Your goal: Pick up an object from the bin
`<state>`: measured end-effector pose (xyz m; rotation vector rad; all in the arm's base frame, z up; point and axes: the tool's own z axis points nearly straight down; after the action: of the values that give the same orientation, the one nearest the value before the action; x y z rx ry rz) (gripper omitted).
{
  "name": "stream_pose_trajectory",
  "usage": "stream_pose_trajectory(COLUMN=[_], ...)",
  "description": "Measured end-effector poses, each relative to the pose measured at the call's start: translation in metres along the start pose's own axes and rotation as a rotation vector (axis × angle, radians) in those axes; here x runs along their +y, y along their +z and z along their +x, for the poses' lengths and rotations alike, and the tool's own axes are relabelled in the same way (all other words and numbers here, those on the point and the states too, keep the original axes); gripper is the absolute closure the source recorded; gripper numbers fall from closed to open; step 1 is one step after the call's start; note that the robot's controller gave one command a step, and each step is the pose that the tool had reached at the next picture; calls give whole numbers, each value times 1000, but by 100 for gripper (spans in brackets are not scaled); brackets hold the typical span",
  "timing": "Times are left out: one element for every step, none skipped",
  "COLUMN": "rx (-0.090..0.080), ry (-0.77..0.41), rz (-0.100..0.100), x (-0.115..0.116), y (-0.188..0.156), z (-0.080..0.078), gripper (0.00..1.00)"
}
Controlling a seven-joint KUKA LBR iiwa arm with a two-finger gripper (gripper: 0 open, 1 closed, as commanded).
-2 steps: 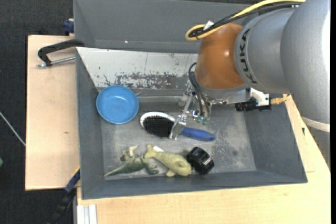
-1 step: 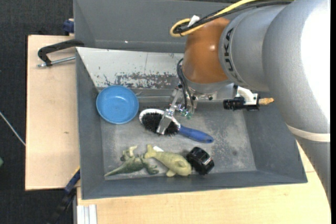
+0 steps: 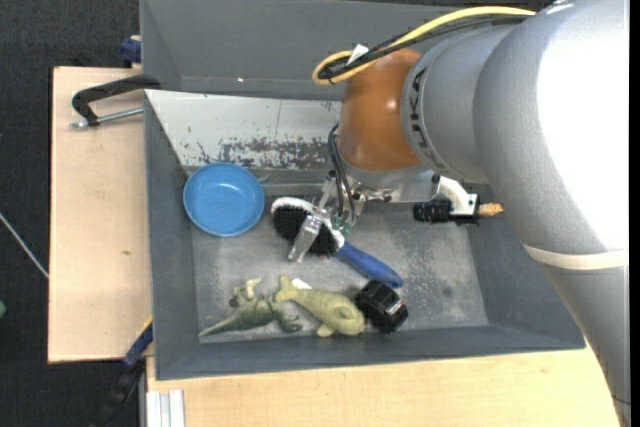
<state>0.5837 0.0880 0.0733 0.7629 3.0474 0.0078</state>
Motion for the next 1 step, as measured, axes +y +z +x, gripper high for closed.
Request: stream_pose_trajectory(rx=[-3], ry=[-2], rz=[2], x=[1], y=[-2], z=[0], gripper=[0])
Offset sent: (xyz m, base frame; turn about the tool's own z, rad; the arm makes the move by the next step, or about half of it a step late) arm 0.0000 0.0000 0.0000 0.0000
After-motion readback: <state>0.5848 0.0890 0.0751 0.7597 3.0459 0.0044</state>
